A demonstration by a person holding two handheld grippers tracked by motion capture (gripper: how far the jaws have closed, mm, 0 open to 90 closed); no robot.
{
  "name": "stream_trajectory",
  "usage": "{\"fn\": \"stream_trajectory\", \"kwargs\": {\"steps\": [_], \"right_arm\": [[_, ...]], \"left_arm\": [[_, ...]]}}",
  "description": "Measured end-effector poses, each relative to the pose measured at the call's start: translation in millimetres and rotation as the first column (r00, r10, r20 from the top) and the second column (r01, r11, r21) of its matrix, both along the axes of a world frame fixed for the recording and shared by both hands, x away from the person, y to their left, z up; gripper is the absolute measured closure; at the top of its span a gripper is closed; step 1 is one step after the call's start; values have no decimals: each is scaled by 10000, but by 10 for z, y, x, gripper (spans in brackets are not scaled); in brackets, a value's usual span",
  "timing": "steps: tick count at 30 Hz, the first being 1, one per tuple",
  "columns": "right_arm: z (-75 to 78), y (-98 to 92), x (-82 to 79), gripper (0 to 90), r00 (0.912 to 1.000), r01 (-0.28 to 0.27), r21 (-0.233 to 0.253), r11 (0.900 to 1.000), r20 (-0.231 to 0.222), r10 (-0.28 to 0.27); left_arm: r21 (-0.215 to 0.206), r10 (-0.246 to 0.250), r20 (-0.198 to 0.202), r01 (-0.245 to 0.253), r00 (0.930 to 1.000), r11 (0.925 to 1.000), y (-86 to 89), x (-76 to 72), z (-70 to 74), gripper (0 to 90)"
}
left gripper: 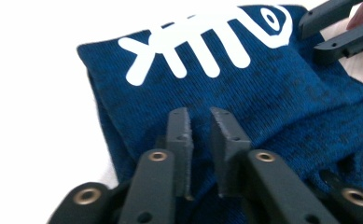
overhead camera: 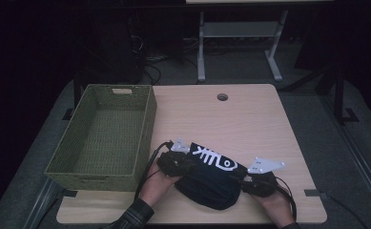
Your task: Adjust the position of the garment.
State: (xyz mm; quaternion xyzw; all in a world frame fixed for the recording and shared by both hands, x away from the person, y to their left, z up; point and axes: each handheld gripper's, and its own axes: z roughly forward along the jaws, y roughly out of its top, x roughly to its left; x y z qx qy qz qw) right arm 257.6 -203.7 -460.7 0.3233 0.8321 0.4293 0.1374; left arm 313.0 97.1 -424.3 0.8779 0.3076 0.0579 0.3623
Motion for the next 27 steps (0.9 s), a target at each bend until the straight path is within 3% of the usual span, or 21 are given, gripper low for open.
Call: {"fn": "stream_trajectory", "kwargs": {"steps": [5, 8, 11, 14, 18, 22, 27], "right_arm": [[18, -198, -30, 369, 9954, 933, -47, 9956, 216, -931], [15, -333, -33, 253, 9888, 1475, 68, 9890, 206, -1476], [-39, -434, -10, 179, 9829, 1839, -193, 9828, 17, -1839], [-107, -490, 41, 138, 9770, 2119, -453, 9762, -160, -2128], [-177, -526, 100, 131, 9706, 2346, -795, 9688, -355, -2379], [-203, -540, 131, 116, 9650, 2513, -907, 9637, -532, -2566], [-211, -523, 144, 115, 9650, 2523, -1143, 9609, -442, -2586]], "left_arm": [[-166, 260, -54, -261, 9996, 9995, 21, 83, 19, 540], [-143, 341, -21, -341, 9994, 9993, 15, 134, 9, 438], [6, 312, 21, -312, 9995, 9995, -10, 189, -23, 339], [85, 258, -249, -256, 9994, 9996, -29, 244, -87, 251], [312, 323, -259, -314, 9991, 9990, -39, 284, -150, 181], [354, 339, -488, -322, 9982, 9989, -37, 303, -210, 169], [292, 384, -835, -361, 9958, 9989, -29, 320, -286, 169]]}}
